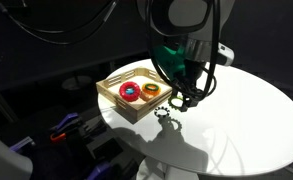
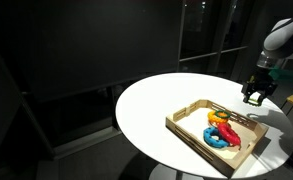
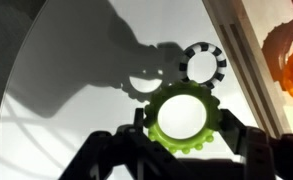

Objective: Put the green object inside the box

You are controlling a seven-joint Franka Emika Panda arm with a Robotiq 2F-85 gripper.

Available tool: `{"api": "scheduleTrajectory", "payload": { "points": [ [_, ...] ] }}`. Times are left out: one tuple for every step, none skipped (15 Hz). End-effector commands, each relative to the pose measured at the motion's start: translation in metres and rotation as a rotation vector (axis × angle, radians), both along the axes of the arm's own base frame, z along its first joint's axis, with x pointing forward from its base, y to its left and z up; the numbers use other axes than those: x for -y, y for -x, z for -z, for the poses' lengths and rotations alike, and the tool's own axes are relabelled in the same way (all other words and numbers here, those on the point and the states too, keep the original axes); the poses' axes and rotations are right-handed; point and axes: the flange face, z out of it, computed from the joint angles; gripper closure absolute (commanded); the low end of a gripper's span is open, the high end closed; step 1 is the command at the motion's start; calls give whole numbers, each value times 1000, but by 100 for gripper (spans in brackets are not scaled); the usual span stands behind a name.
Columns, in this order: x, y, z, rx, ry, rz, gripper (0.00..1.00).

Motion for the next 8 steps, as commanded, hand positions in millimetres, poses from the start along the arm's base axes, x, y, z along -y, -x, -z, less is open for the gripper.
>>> {"api": "scheduleTrajectory", "payload": {
  "points": [
    [-10,-1,-22,23,-23,-31,51],
    [-11,-2,-24,27,-21,-36,51],
    [-12,-2,-25,30,-18,-39,51],
    [-10,-5,-15,21,0,-23,51],
    [-11,-6,-16,23,1,-25,26],
    [-12,-5,-15,21,1,-26,26],
    [-12,-5,-14,19,0,-26,26],
    [-12,-5,-13,17,0,-26,26]
  ]
}}
